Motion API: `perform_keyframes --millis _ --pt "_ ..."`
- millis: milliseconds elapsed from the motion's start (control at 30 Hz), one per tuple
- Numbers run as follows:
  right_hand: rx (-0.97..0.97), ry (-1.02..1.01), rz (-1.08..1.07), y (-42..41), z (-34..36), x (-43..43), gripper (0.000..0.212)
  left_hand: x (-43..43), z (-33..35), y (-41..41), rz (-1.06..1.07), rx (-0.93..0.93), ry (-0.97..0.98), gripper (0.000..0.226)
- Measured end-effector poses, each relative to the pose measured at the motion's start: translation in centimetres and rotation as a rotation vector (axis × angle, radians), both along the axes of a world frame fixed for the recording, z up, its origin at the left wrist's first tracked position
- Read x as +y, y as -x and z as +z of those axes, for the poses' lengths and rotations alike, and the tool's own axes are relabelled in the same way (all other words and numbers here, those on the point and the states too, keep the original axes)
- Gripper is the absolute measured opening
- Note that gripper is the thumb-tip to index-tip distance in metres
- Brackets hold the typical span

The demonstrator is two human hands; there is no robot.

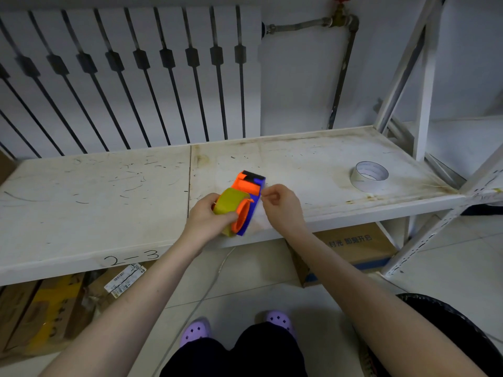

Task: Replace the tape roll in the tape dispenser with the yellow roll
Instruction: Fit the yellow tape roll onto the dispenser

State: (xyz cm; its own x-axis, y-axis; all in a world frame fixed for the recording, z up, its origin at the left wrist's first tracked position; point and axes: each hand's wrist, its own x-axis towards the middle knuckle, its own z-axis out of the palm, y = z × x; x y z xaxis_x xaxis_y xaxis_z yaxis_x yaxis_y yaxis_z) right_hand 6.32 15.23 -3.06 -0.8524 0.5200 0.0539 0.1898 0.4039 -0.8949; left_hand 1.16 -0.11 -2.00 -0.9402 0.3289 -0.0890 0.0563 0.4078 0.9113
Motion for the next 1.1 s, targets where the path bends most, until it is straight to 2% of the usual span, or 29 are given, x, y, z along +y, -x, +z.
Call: perform_keyframes --millis 133,200,267,333,433,500,567,633,667,767,967,1100 --pt "-0.313 0.234 0.029 0.0 -2.4 -0.7 0.030 -0.6 0.2 0.0 0.127 -0.186 -0.213 0.035" --pt "-0.283 0.356 0.053 0.2 -2.2 -1.3 0.023 -0.7 0.7 -0.1 0.125 -0.220 -0.302 0.039" --pt "-0.194 0.500 0.046 0.4 -1.4 -1.7 0.035 -0.8 1.4 -0.2 0.072 -0.189 -0.312 0.044" --pt "-0.101 0.626 0.018 0.5 -1.1 -1.9 0.038 -0.9 2.1 -0.5 0.011 -0.137 -0.288 0.043" --pt "-0.108 0.722 0.050 0.0 -0.1 -1.9 0.024 -1.2 2.5 -0.3 -0.037 -0.077 -0.247 0.042" --pt "-0.251 0.598 0.139 -0.6 0.3 -1.6 0.025 -1.4 2.6 -0.2 -0.075 -0.037 -0.193 0.044" --pt "-0.362 0.232 0.168 -0.9 0.3 -0.9 0.029 -1.6 2.3 -0.1 -0.102 0.010 -0.079 0.044" --pt "-0.259 -0.118 0.087 -1.2 0.6 -0.3 0.027 -1.5 1.8 -0.3 -0.100 0.052 0.019 0.040" --pt "-0.158 -0.185 0.052 -1.3 1.0 -0.2 0.026 -1.4 1.6 -0.4 -0.098 0.066 0.045 0.037" --pt "0.059 -0.237 0.096 -1.2 2.2 -1.0 0.025 -0.9 1.4 -1.0 -0.127 0.108 0.124 0.032" --pt "-0.028 -0.293 0.254 -0.5 2.1 -1.3 0.040 -0.2 1.1 -2.0 -0.183 0.232 0.207 0.036" --pt "0.050 -0.350 0.186 -0.8 2.1 -1.4 0.029 0.1 1.2 -2.0 -0.203 0.225 0.231 0.030"
